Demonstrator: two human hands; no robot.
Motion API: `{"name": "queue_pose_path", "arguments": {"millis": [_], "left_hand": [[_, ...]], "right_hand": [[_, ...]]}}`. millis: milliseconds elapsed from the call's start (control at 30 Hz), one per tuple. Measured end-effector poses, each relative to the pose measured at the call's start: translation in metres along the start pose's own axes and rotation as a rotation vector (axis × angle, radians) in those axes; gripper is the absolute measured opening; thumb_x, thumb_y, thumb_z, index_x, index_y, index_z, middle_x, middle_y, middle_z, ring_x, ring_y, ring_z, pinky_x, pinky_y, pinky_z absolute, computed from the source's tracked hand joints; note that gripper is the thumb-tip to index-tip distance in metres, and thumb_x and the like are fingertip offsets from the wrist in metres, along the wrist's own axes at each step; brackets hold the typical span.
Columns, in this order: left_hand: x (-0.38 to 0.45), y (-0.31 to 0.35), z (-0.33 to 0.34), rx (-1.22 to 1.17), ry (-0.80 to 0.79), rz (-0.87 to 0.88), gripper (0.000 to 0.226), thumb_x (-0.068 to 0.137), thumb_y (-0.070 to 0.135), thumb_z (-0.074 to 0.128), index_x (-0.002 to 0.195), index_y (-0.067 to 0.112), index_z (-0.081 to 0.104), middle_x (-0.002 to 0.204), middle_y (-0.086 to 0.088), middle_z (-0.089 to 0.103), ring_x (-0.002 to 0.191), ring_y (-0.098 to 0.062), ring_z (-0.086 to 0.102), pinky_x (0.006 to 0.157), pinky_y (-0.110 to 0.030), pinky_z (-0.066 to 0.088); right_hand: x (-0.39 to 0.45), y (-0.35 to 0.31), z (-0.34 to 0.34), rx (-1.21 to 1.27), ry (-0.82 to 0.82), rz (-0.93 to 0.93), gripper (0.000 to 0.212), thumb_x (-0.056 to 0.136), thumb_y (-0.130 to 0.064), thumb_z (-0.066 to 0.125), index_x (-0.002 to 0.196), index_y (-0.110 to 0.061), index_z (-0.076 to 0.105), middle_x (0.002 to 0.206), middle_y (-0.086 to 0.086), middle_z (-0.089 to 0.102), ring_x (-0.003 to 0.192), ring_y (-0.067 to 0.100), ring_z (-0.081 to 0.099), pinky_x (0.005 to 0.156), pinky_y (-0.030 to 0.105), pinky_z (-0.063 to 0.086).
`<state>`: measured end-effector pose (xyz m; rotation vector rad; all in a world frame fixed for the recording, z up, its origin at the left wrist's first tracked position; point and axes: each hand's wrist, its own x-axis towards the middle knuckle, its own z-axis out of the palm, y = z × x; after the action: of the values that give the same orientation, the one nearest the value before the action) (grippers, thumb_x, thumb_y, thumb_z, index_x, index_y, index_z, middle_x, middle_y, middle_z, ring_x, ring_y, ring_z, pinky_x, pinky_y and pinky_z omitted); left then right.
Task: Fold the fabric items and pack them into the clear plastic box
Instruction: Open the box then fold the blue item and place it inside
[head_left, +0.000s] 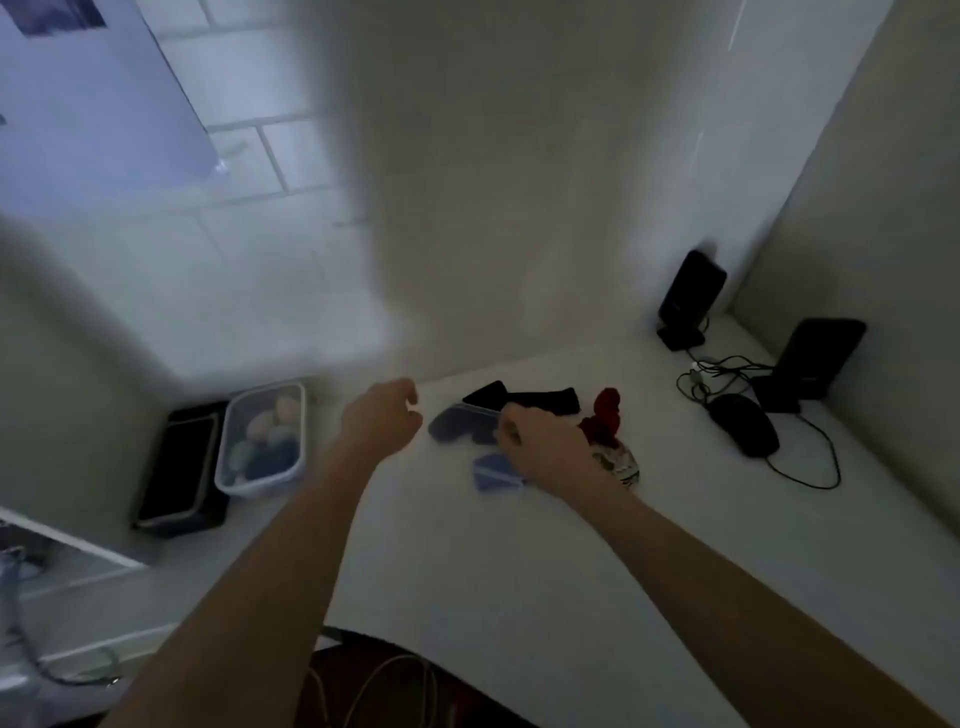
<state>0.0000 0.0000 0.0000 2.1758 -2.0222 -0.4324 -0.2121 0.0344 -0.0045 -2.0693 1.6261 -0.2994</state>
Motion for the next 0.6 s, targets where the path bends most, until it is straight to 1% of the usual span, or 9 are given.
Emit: {"name": "queue_pose_path", "arguments": {"millis": [67, 100, 167, 233, 267, 333, 433, 500, 600], "left_hand": [[0.000, -0.020, 0.019, -0.011, -0.046, -0.069, 0.025, 0.084, 0.027, 0.057, 0.108, 0.020, 0.056, 0.112, -0.006, 0.063, 0.096, -0.025, 0.060, 0.082, -0.034, 0.049], [0.003, -0.031, 0.032, -0.056, -0.054, -0.100, 0.025, 0.085, 0.028, 0.059, 0.108, 0.019, 0.056, 0.110, -0.006, 0.064, 0.095, -0.025, 0.059, 0.083, -0.035, 0.050], [0.009, -0.044, 0.051, -0.233, -0.033, -0.188, 0.022, 0.085, 0.028, 0.061, 0.104, 0.018, 0.059, 0.103, -0.006, 0.065, 0.085, -0.024, 0.060, 0.076, -0.034, 0.050], [0.027, -0.047, 0.060, -0.438, 0.020, -0.210, 0.017, 0.085, 0.026, 0.061, 0.099, 0.016, 0.063, 0.101, -0.008, 0.067, 0.079, -0.024, 0.062, 0.070, -0.031, 0.049], [0.036, -0.046, 0.062, -0.522, 0.015, -0.205, 0.015, 0.085, 0.024, 0.061, 0.097, 0.016, 0.064, 0.100, -0.009, 0.068, 0.079, -0.023, 0.063, 0.070, -0.032, 0.049], [0.049, -0.049, 0.066, -0.655, -0.075, -0.194, 0.011, 0.086, 0.022, 0.060, 0.094, 0.017, 0.065, 0.100, -0.007, 0.069, 0.081, -0.020, 0.065, 0.075, -0.034, 0.050], [0.053, -0.054, 0.071, -0.709, -0.216, -0.073, 0.005, 0.087, 0.025, 0.061, 0.090, 0.025, 0.065, 0.101, -0.001, 0.068, 0.089, -0.016, 0.064, 0.078, -0.032, 0.047], [0.047, -0.059, 0.073, -0.722, -0.211, 0.017, 0.004, 0.084, 0.030, 0.065, 0.086, 0.029, 0.069, 0.097, 0.004, 0.070, 0.092, -0.012, 0.064, 0.078, -0.031, 0.046], [0.038, -0.068, 0.080, -0.874, -0.092, 0.061, 0.010, 0.086, 0.027, 0.062, 0.085, 0.031, 0.072, 0.093, 0.009, 0.073, 0.092, -0.009, 0.066, 0.080, -0.035, 0.048]], "right_hand": [[-0.004, 0.011, 0.020, -0.031, 0.000, 0.065, 0.025, 0.096, -0.038, 0.039, 0.105, -0.016, 0.047, 0.084, 0.006, 0.056, 0.077, 0.028, 0.058, 0.061, 0.033, 0.042], [-0.004, 0.016, 0.030, -0.031, -0.049, 0.109, 0.028, 0.096, -0.041, 0.037, 0.111, -0.018, 0.046, 0.086, 0.006, 0.057, 0.078, 0.028, 0.059, 0.064, 0.035, 0.046], [-0.004, 0.025, 0.048, 0.042, -0.221, 0.174, 0.033, 0.095, -0.041, 0.038, 0.120, -0.020, 0.044, 0.097, 0.008, 0.060, 0.083, 0.028, 0.061, 0.072, 0.039, 0.052], [0.006, 0.032, 0.059, 0.151, -0.281, 0.200, 0.029, 0.093, -0.033, 0.042, 0.120, -0.024, 0.046, 0.090, 0.005, 0.058, 0.072, 0.024, 0.060, 0.067, 0.037, 0.053], [0.010, 0.036, 0.065, 0.197, -0.269, 0.195, 0.026, 0.091, -0.027, 0.043, 0.117, -0.025, 0.048, 0.081, 0.003, 0.054, 0.065, 0.021, 0.055, 0.062, 0.034, 0.050], [0.015, 0.044, 0.077, 0.315, -0.235, 0.217, 0.022, 0.089, -0.019, 0.044, 0.109, -0.026, 0.052, 0.074, 0.002, 0.050, 0.060, 0.019, 0.048, 0.056, 0.030, 0.043], [0.015, 0.048, 0.087, 0.475, -0.184, 0.230, 0.017, 0.093, -0.022, 0.045, 0.106, -0.026, 0.056, 0.068, 0.002, 0.048, 0.050, 0.015, 0.045, 0.042, 0.021, 0.037], [0.012, 0.047, 0.088, 0.529, -0.126, 0.199, 0.018, 0.094, -0.023, 0.046, 0.107, -0.026, 0.058, 0.067, 0.002, 0.050, 0.044, 0.013, 0.049, 0.039, 0.021, 0.038], [0.008, 0.045, 0.094, 0.656, -0.092, 0.179, 0.019, 0.093, -0.019, 0.048, 0.109, -0.022, 0.058, 0.077, 0.002, 0.051, 0.043, 0.013, 0.059, 0.039, 0.022, 0.046]]}}
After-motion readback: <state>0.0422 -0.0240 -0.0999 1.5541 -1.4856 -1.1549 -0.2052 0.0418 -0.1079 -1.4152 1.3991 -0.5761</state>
